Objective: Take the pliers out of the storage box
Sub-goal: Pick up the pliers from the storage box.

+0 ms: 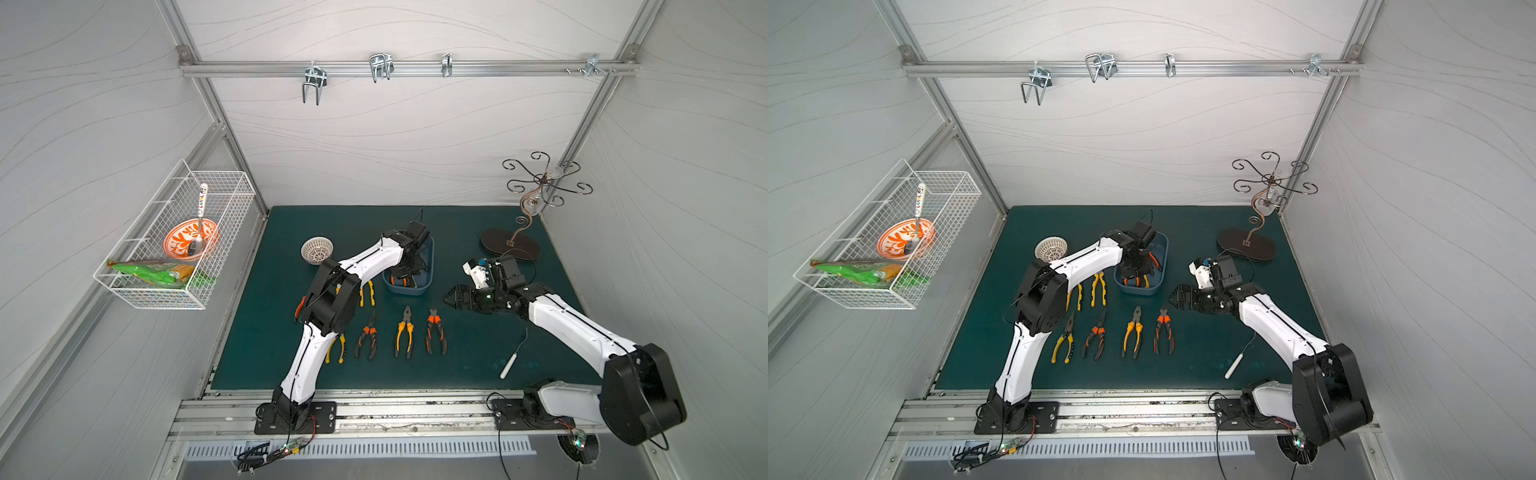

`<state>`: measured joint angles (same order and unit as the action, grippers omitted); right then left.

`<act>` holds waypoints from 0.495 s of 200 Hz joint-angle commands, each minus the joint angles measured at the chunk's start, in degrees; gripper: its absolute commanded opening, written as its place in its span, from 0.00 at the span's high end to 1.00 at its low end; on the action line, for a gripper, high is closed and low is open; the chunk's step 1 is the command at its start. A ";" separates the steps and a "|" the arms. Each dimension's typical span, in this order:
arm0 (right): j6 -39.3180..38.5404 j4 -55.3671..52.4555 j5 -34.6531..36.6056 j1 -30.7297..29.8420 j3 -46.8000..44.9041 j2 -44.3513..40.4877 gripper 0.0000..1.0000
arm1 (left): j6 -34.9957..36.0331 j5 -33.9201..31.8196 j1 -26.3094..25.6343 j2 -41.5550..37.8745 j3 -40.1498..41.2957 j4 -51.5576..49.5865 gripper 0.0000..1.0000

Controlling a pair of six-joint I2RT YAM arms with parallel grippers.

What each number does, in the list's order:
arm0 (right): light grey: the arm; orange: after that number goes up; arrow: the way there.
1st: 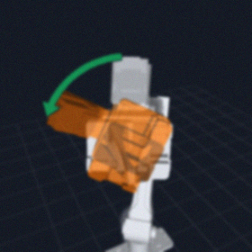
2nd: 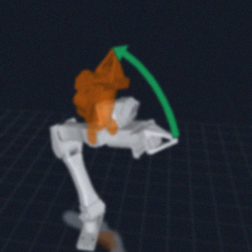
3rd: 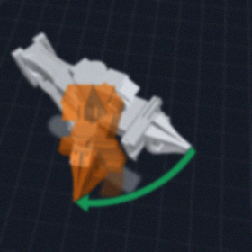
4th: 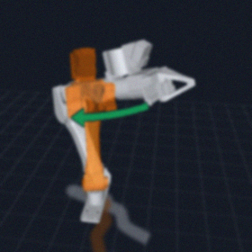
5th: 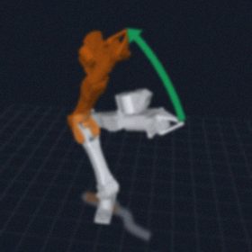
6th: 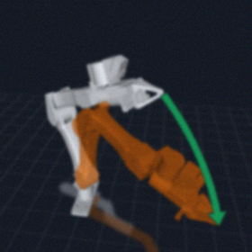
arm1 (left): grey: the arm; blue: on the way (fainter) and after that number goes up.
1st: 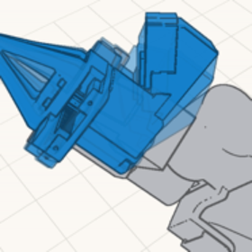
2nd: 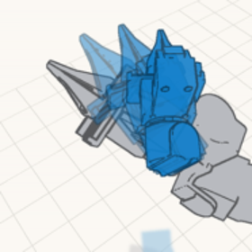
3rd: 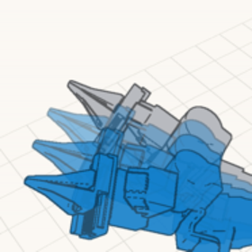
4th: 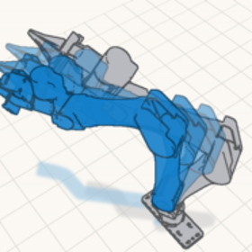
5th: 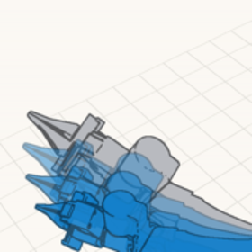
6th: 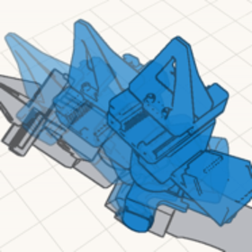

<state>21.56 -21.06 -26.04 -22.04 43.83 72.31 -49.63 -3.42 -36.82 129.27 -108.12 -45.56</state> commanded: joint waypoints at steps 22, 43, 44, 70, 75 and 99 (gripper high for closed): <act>0.53 -0.54 -0.93 0.60 -0.05 -1.72 0.01 | 3.14 -5.46 -0.27 -6.73 0.79 -0.61 1.00; 0.94 0.10 -1.60 0.60 0.37 -1.34 0.01 | 5.59 -9.08 -0.26 -11.66 4.15 0.68 1.00; 0.94 0.12 -1.62 0.60 0.42 -1.32 0.01 | 5.68 -9.16 -0.27 -11.89 4.32 0.71 1.00; 1.21 0.35 -2.04 0.62 1.14 -1.12 0.01 | 7.65 -9.25 0.71 -16.72 7.32 2.75 1.00; 1.25 0.39 -2.16 0.64 1.29 -1.29 0.01 | 7.85 -8.70 1.02 -17.77 8.15 3.36 1.00; 1.52 0.41 -2.64 0.60 2.05 -2.36 0.02 | 9.45 -0.56 3.76 -23.00 13.67 9.53 1.00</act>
<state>22.57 -21.02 -27.29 -21.71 43.97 71.81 -43.22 -8.99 -35.88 111.96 -98.00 -44.40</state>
